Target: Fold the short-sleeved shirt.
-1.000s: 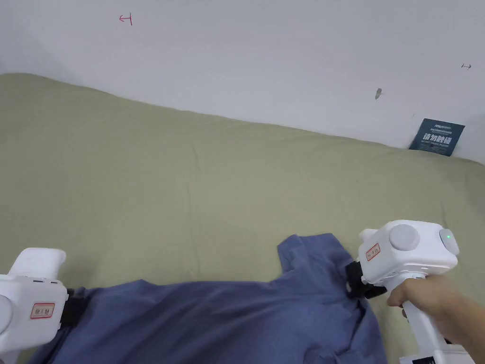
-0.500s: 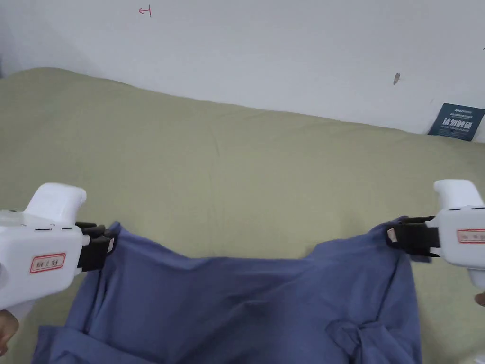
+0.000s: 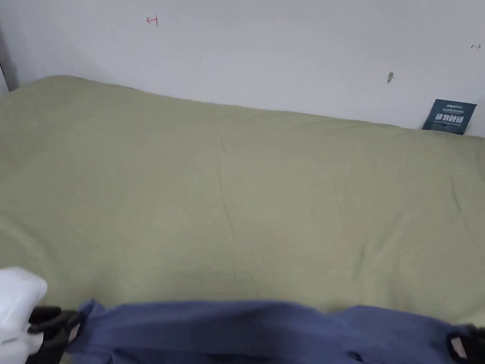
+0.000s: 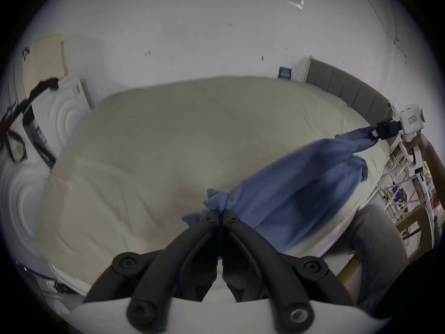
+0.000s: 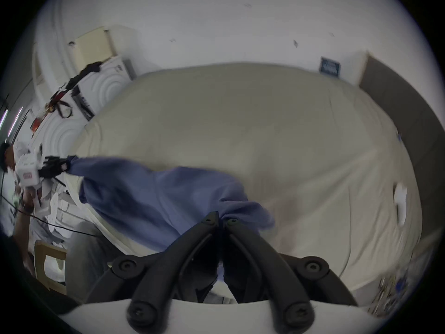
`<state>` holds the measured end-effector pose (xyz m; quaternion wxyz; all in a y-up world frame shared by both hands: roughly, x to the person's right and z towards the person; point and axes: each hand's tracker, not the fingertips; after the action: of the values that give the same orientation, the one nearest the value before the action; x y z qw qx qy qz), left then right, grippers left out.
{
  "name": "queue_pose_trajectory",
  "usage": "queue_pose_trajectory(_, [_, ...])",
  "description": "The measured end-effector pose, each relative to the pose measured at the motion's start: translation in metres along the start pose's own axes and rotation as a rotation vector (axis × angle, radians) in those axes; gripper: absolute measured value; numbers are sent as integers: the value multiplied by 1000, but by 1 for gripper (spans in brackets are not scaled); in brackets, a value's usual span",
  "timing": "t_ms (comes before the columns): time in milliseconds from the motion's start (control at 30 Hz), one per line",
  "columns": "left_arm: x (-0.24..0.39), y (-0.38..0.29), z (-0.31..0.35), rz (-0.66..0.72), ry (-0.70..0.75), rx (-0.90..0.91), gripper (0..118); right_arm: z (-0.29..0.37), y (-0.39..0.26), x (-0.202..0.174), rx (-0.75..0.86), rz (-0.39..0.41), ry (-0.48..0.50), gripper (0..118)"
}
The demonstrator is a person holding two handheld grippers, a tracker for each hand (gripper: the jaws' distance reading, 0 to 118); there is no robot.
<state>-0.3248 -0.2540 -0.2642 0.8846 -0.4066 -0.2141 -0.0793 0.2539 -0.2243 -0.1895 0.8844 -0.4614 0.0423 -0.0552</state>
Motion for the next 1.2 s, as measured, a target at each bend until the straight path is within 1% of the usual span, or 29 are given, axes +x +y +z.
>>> queue_pose_trajectory(67, [-3,-22,-7,23,-24,-47,0,-9,-20,8,-48,-40,-9,4])
queue_pose_trajectory(100, [-4,-33,-11,37,-21,-75,0,-14,-29,11,-70,-76,-23,4])
queue_pose_trajectory(133, [-4,-43,-15,33,-25,-99,0,-19,-38,14,-98,-95,-26,4])
queue_pose_trajectory(167, [-3,-49,-17,9,-21,-104,0,-21,-44,16,-117,-113,-53,4])
queue_pose_trajectory(200, [-4,-56,-19,28,-30,-133,0,-23,-51,19,-129,-135,-58,4])
queue_pose_trajectory(267, [-5,-64,-24,72,-42,-137,0,-28,-59,21,-113,-158,-60,4])
queue_pose_trajectory(300, [-3,-67,-26,70,-47,-138,0,-32,-62,22,-114,-154,-50,4])
queue_pose_trajectory(367, [2,-69,-31,32,-47,-149,1,-37,-63,21,-128,-153,-64,4])
queue_pose_trajectory(400, [3,-70,-34,20,-43,-174,2,-40,-63,21,-147,-149,-80,4])
queue_pose_trajectory(433, [2,-72,-37,26,-43,-193,8,-41,-61,20,-155,-168,-75,5])
queue_pose_trajectory(467, [3,-72,-37,23,-36,-205,23,-43,-61,24,-169,-191,-55,15])
queue_pose_trajectory(500, [5,-72,-35,9,-3,-217,43,-38,-59,24,-168,-199,-48,36])
queue_pose_trajectory(533, [5,-69,-30,-12,28,-213,64,-27,-58,21,-148,-197,-50,68])
queue_pose_trajectory(567, [7,-67,-22,-5,23,-202,71,-17,-56,15,-111,-188,-60,95])
queue_pose_trajectory(600, [7,-61,-9,41,20,-155,71,0,-53,10,-54,-174,-78,93])
queue_pose_trajectory(633, [7,-52,6,89,18,-105,71,19,-47,0,24,-155,-119,89])
queue_pose_trajectory(700, [17,-31,33,146,35,12,73,47,-35,-24,118,-103,-188,91])
queue_pose_trajectory(733, [27,-17,44,148,52,71,74,60,-31,-44,181,-84,-204,91])
queue_pose_trajectory(800, [51,8,54,141,21,141,75,68,-26,-72,261,-76,-191,92])
queue_pose_trajectory(900, [98,34,46,121,21,230,76,54,-27,-109,340,-81,-177,92])
queue_pose_trajectory(933, [115,39,40,111,29,224,76,46,-30,-124,351,-74,-182,91])
queue_pose_trajectory(1000, [148,42,27,109,66,215,75,28,-36,-150,342,-49,-206,89])
queue_pose_trajectory(1033, [163,41,23,112,76,220,75,20,-41,-162,334,-18,-226,88])
queue_pose_trajectory(1100, [187,34,14,131,86,248,71,7,-51,-182,331,20,-245,70])
queue_pose_trajectory(1133, [198,30,10,134,73,266,61,-2,-56,-191,338,23,-245,59])
queue_pose_trajectory(1167, [205,27,7,126,63,272,30,-7,-59,-195,334,21,-239,36])
queue_pose_trajectory(1200, [213,23,3,115,64,272,5,-13,-64,-199,323,18,-232,13])
